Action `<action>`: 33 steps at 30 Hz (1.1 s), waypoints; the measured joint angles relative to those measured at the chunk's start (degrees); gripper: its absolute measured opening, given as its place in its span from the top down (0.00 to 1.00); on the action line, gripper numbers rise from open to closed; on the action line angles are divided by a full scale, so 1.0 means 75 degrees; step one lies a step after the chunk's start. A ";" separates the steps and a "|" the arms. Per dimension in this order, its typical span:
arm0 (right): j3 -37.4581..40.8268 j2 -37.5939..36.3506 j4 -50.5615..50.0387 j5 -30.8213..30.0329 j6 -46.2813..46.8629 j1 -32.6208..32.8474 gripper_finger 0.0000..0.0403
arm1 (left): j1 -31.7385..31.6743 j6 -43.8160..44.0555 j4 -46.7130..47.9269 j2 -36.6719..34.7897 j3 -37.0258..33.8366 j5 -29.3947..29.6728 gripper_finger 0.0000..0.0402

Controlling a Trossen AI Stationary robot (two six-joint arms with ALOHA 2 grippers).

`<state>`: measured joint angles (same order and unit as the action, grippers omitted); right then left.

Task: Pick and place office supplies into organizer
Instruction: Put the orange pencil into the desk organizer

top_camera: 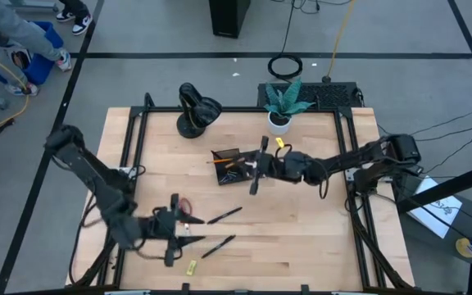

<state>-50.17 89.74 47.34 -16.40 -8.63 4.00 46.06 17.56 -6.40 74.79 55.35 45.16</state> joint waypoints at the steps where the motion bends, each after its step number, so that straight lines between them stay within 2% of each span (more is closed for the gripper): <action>1: 0.0001 -0.0008 -0.0010 0.0012 0.0037 -0.0085 0.96 | -0.0129 -0.0431 -0.0598 -0.0174 -0.0322 -0.0480 0.53; 3: 0.0003 -0.0010 -0.0077 0.0022 0.0109 -0.0229 0.95 | -0.0407 -0.1012 -0.1606 -0.0501 -0.0960 -0.1084 0.53; 5: 0.0003 -0.0007 -0.0134 0.0281 0.0252 -0.0362 0.95 | -0.0703 -0.1186 -0.2023 -0.0852 -0.1601 -0.1258 0.53; 7: 0.0003 -0.0010 -0.0293 0.0607 0.0345 -0.0461 0.95 | -0.1014 -0.1116 -0.2191 -0.1184 -0.2231 -0.1295 0.53; 9: 0.0006 -0.0005 -0.0389 0.0583 0.0294 -0.0488 0.95 | -0.1276 -0.1017 -0.2232 -0.1579 -0.2734 -0.1333 0.53; 13: -0.0066 -0.0062 -0.0304 0.0273 0.0048 -0.0494 0.96 | -0.1505 -0.1064 -0.2625 -0.2488 -0.3618 -0.1892 0.53; 17: -0.0087 -0.0046 -0.0676 0.0167 0.0047 -0.0535 0.95 | -0.1553 -0.1220 -0.2942 -0.3088 -0.4337 -0.1878 0.53; 24: -0.0087 -0.0012 -0.0991 0.0222 0.0249 -0.1051 0.96 | -0.1559 -0.1026 -0.3729 -0.3487 -0.5286 -0.1786 0.53; 30: -0.0089 0.0300 -0.0855 0.1176 0.1047 -0.1617 0.95 | -0.1562 -0.0781 -0.3746 -0.3478 -0.5437 -0.1783 0.53; 33: -0.0151 0.0525 -0.0743 0.1212 0.1115 -0.1707 0.95 | -0.1562 -0.0799 -0.3765 -0.3481 -0.5437 -0.1783 0.53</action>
<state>-51.31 93.68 41.77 -7.31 -0.27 -8.80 34.35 11.57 -34.63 48.69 14.57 31.79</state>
